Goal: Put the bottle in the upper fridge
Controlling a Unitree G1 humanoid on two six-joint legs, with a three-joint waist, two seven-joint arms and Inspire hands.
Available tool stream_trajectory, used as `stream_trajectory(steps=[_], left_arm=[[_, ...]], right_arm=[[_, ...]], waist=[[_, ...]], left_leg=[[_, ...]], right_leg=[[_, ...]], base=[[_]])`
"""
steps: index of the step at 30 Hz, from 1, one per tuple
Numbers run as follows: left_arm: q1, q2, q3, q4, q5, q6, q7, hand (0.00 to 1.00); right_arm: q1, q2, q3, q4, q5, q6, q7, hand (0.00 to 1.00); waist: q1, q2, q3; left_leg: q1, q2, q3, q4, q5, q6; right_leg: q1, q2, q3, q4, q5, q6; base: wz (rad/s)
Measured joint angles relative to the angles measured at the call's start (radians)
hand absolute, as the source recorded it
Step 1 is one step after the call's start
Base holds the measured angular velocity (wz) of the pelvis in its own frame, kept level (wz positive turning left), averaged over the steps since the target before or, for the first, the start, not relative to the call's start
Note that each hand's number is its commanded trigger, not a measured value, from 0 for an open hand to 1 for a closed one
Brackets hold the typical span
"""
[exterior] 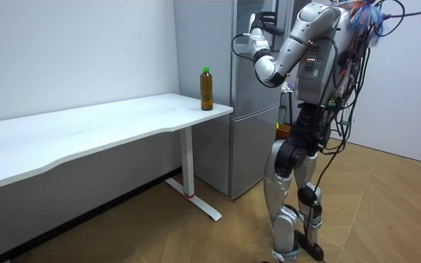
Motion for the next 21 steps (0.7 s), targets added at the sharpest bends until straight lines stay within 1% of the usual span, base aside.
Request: stream_trajectory(steps=[5, 7, 11, 18, 20, 21], left_arm=[[0.000, 0.000, -0.001, 0.001, -0.012, -0.001, 0.002, 0.00], [0.000, 0.000, -0.006, 0.000, -0.032, -0.001, 0.002, 0.00], [0.000, 0.001, -0.028, -0.010, -0.071, -0.001, 0.000, 0.00], [-0.003, 0.001, -0.107, -0.032, -0.103, -0.012, -0.013, 0.00], [-0.003, 0.007, -0.127, -0.032, -0.103, -0.011, -0.024, 0.00], [-0.003, 0.015, -0.140, -0.032, -0.104, -0.009, -0.028, 0.00]], right_arm=[[-0.005, -0.001, 0.000, 0.001, 0.005, 0.000, -0.001, 0.00], [-0.006, -0.001, 0.003, 0.000, 0.017, 0.000, -0.002, 0.00], [-0.008, -0.010, 0.015, 0.000, 0.026, 0.000, 0.000, 0.00], [-0.011, -0.024, 0.034, 0.001, 0.056, -0.001, 0.008, 0.00], [-0.010, -0.024, 0.035, 0.000, 0.058, -0.001, 0.009, 0.00], [-0.010, -0.025, 0.034, 0.000, 0.060, -0.001, 0.009, 0.00]], waist=[[-0.008, 0.006, 0.0027], [-0.015, 0.008, 0.0014], [-0.015, 0.012, -0.0018], [-0.030, 0.009, -0.0028], [-0.044, 0.007, -0.0030], [-0.050, 0.006, -0.0035]], left_leg=[[-0.002, 0.000, 0.001, 0.001, 0.000, 0.000], [-0.003, 0.000, 0.001, 0.001, 0.000, 0.000], [-0.006, 0.001, 0.011, 0.001, 0.000, 0.000], [-0.004, 0.002, 0.035, -0.002, 0.000, 0.000], [-0.005, 0.002, 0.037, -0.002, 0.000, 0.000], [-0.002, 0.002, 0.048, -0.002, 0.000, 0.000]], right_leg=[[-0.001, 0.000, -0.001, 0.000, 0.000, 0.000], [-0.003, 0.000, 0.000, 0.000, 0.000, 0.000], [-0.014, 0.000, 0.009, 0.004, 0.000, 0.000], [-0.032, 0.000, 0.034, 0.018, 0.000, 0.000], [-0.035, 0.000, 0.040, 0.019, 0.000, 0.000], [-0.037, 0.000, 0.049, 0.019, 0.000, 0.000]], base=[[0.00], [0.00], [-0.07], [-0.11], [-0.10], [-0.18]])
